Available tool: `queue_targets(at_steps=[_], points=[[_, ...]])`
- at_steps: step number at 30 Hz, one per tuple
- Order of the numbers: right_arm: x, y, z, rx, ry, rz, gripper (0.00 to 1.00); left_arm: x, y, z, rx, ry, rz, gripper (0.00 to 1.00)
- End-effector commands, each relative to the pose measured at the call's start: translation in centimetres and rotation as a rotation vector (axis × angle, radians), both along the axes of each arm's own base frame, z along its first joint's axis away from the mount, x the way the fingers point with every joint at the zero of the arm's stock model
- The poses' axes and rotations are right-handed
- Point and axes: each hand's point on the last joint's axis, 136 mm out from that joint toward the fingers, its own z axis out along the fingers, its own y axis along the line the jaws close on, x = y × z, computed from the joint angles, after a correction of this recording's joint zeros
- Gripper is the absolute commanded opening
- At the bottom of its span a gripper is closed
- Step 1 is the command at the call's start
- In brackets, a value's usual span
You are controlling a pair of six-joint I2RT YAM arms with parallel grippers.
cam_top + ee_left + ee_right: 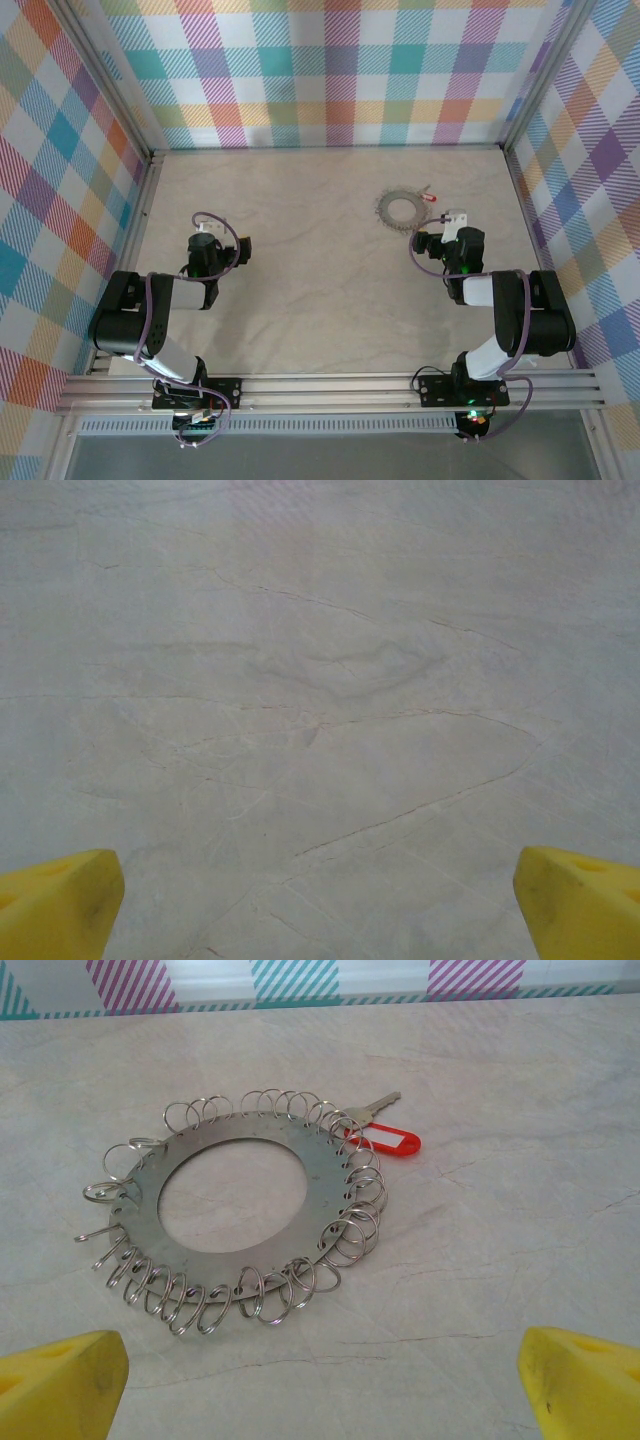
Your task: Put the keys on the keyring
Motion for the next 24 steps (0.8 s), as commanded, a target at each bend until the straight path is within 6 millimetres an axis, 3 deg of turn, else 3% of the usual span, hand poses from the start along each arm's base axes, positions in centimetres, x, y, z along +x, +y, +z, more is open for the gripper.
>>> queue_targets(at_steps=[1,15,18,24], points=[[0.2,0.2,0.5,0.014,-0.015,0.011,1.00,0.8,0.3,0.9,-0.022,-0.027,0.009,1.00],[0.2,-0.5,0.5,0.014,-0.012,-0.032,1.00,0.9,0.4,1.1,-0.032,-0.020,0.003,1.00],[-0.3,-1.0,2.5,0.012,-0.036,-0.062,1.00,0.9,0.2,2.7,-0.028,0.005,-0.001,1.00],[-2.2,-0.6,8.3,0.114,-0.019,-0.071,1.00,-1.4,1.9,6.4,-0.163,0.106,0.217,1.00]])
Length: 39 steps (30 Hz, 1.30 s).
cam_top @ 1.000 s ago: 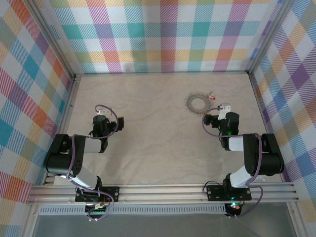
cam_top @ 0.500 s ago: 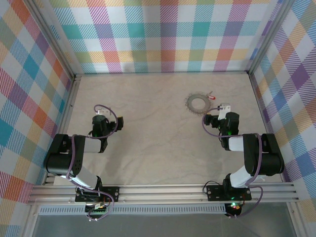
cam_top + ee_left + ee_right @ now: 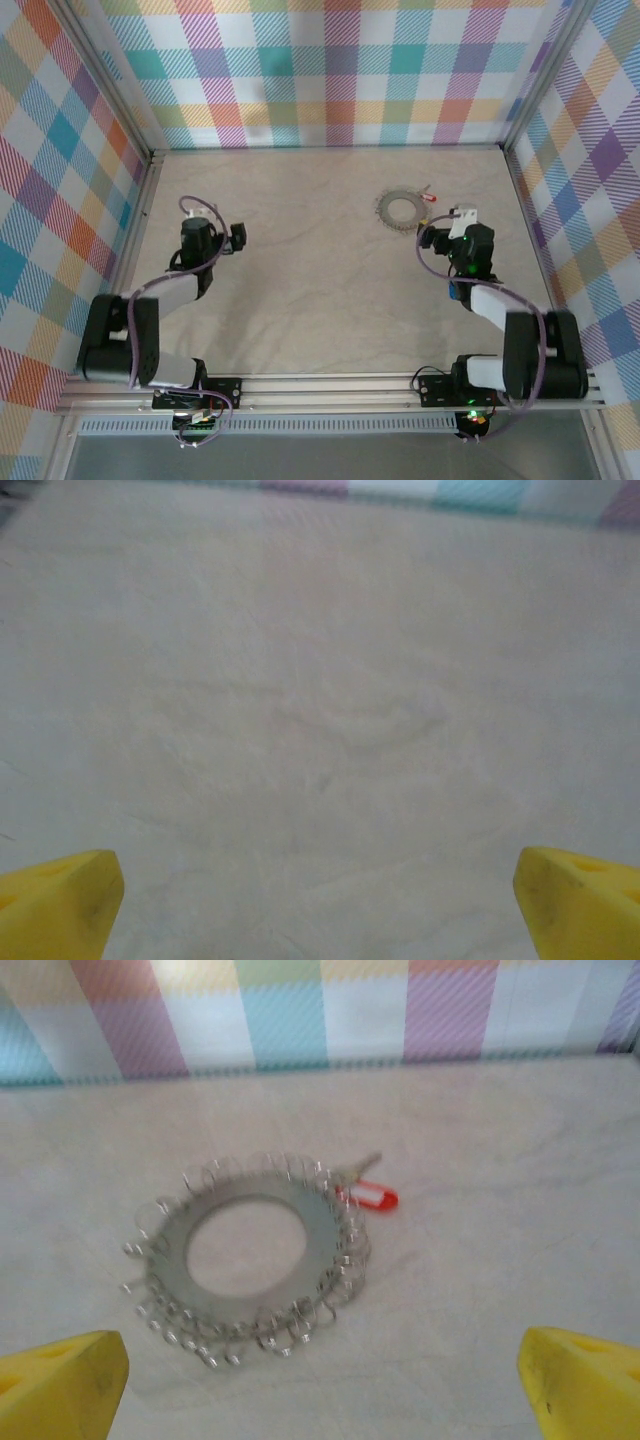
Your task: Put the keys on the keyring
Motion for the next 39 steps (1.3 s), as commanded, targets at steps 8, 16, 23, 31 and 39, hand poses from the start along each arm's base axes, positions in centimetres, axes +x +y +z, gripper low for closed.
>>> queue_targets(at_steps=[8,16,23,31,39], points=[[0.5,1.3,2.3,0.356,0.385,-0.093,1.00,-8.7,8.7,1.3,0.059,0.192,0.632,1.00],[3.4,6.0,-0.3,0.455,0.617,0.096,0.69,-8.4,4.1,2.2,-0.097,0.156,0.365,1.00],[4.2,8.4,-4.3,0.431,0.778,0.112,0.49,-9.8,-4.2,4.0,-0.096,-0.042,-0.031,1.00],[5.3,10.2,-6.6,0.413,0.849,0.112,0.29,-10.4,-12.6,0.6,-0.056,0.111,-0.411,1.00],[6.9,10.1,-8.7,0.383,0.892,0.059,0.20,-11.2,-14.8,0.4,0.019,0.089,-0.485,1.00]])
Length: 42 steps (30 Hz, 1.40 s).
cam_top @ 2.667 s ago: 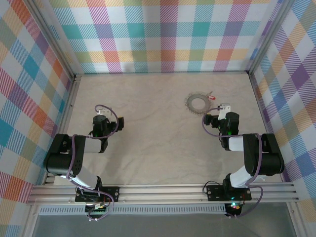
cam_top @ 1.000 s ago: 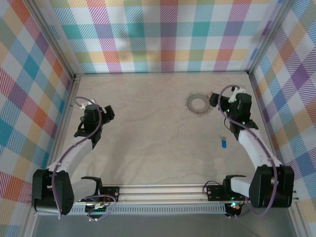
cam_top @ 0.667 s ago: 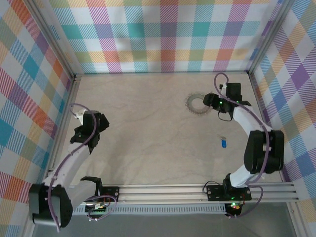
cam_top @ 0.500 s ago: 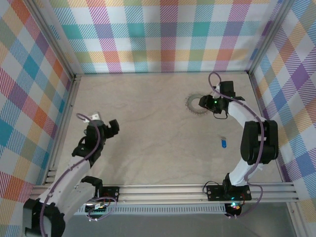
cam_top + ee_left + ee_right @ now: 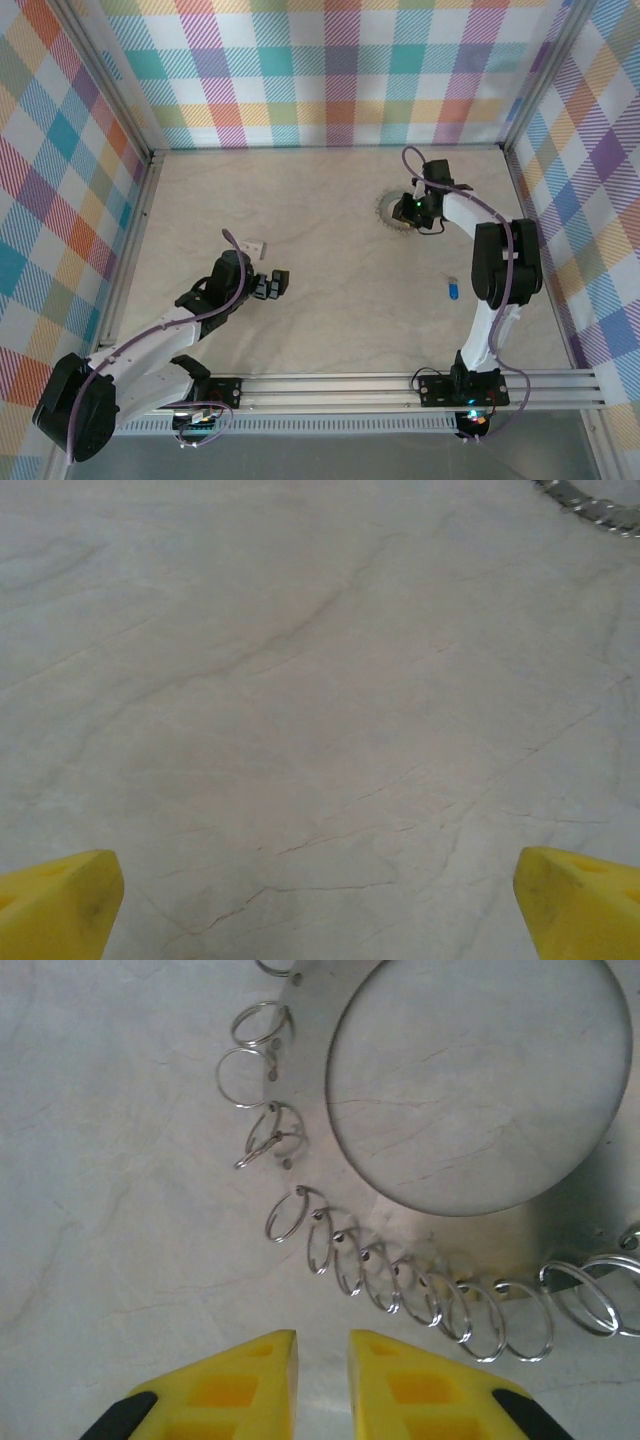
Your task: Put the keys on the keyring
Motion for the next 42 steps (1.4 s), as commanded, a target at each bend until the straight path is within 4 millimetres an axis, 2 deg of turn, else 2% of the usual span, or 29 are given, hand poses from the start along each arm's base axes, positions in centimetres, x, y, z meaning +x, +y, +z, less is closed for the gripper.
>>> queue_targets(at_steps=[1,11,29,42], points=[[0.4,0.0,-0.9,-0.020,0.044,-0.016,0.20,0.7,-1.2,1.5,-0.004,-0.054,-0.043,1.00],[-0.1,-0.1,-2.8,-0.035,0.094,-0.012,0.23,0.7,-1.7,1.3,0.004,-0.047,-0.064,1.00],[0.3,0.4,-4.4,-0.016,0.120,0.019,0.22,0.7,-2.2,0.9,0.019,-0.030,-0.084,1.00],[0.8,0.9,-4.4,0.011,0.101,0.024,0.07,0.8,-2.4,0.8,0.029,-0.023,-0.089,1.00]])
